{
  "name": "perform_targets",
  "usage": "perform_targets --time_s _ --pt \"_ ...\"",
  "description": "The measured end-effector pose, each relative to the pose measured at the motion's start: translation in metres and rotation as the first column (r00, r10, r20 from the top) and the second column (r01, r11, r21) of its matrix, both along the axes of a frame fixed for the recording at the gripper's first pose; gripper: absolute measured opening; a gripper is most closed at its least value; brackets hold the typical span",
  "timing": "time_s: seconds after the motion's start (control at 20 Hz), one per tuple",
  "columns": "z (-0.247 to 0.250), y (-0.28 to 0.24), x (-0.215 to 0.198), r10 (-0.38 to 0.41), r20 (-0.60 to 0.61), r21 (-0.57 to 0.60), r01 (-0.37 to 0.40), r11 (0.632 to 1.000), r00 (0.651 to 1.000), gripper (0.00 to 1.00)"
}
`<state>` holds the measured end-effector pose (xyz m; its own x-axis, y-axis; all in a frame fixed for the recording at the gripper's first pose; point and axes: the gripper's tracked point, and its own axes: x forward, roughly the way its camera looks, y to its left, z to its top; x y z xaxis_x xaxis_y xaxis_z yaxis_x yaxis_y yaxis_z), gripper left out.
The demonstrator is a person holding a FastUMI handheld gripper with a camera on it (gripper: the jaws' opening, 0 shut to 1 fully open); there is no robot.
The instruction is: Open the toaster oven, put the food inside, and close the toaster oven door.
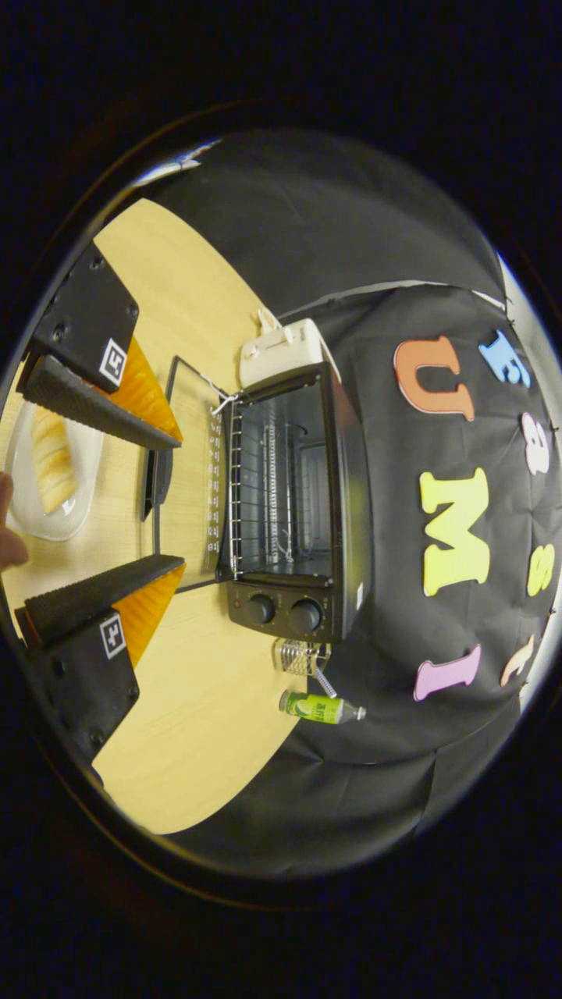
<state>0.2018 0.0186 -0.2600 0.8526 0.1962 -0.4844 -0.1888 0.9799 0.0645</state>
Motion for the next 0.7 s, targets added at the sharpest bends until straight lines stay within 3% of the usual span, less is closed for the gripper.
perform_targets --time_s 0.1,0.3,0.5,0.7 --pt "0.021 0.0 -0.015 0.028 0.047 0.01 -0.028 1.0 0.999 1.0" --pt "0.046 -0.003 -0.041 0.071 0.12 -0.004 -0.071 0.997 0.99 1.0" --pt "0.06 -0.021 -0.068 0.114 0.219 -0.159 -0.08 0.984 0.969 1.0" --pt "0.031 0.001 -0.098 0.185 0.168 -0.076 -0.174 0.982 0.968 1.0"
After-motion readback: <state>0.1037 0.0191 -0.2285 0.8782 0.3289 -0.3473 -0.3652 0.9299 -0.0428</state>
